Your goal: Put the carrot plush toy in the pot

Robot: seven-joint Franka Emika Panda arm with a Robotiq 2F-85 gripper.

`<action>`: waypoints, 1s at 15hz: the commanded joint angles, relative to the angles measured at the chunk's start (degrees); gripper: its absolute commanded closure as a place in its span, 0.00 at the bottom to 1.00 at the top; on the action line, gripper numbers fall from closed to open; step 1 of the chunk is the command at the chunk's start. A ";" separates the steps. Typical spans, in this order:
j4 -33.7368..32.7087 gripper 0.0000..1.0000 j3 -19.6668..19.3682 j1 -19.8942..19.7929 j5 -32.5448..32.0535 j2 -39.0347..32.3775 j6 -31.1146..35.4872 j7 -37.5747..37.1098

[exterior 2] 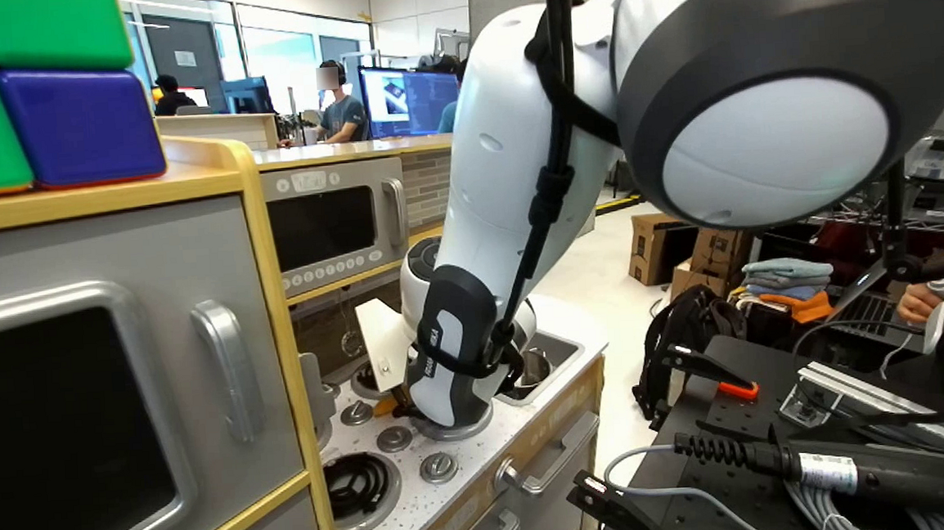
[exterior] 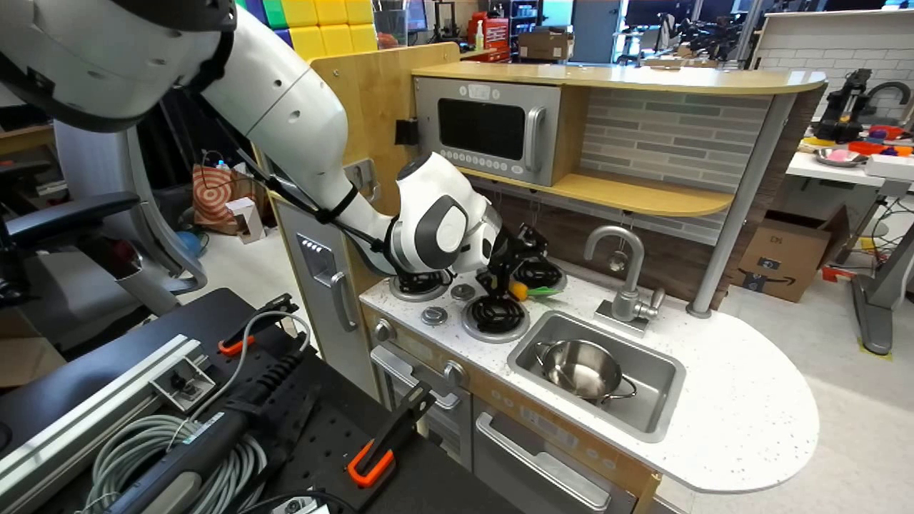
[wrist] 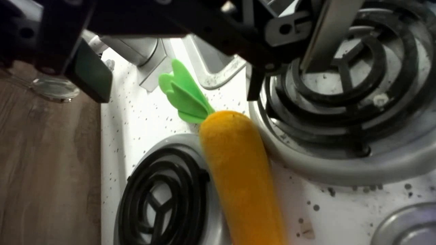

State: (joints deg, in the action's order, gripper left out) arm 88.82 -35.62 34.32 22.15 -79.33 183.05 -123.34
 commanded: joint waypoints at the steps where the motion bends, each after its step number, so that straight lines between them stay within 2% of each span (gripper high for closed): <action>1: -5.71 0.00 -1.48 -0.86 0.56 -3.97 -4.87 -2.60; 2: -6.52 0.05 -1.07 -1.32 0.05 -4.02 -5.71 -3.15; 3: -7.22 0.28 -0.88 -1.65 -0.43 -4.11 -6.42 -3.61; 5: -8.24 0.30 -0.68 -2.21 -1.09 -4.10 -7.37 -4.80; 8: -9.52 0.56 -0.38 -2.91 -1.76 -3.91 -8.09 -6.33; 13: -10.69 0.93 0.50 -3.98 -2.28 -3.36 -8.23 -7.57; 14: -10.78 0.99 0.73 -4.27 -2.31 -3.23 -8.35 -7.66; 15: -10.81 1.00 1.13 -4.66 -2.44 -2.95 -8.72 -7.56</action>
State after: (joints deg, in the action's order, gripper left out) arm 80.83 -35.30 31.59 21.68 -81.66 175.87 -128.78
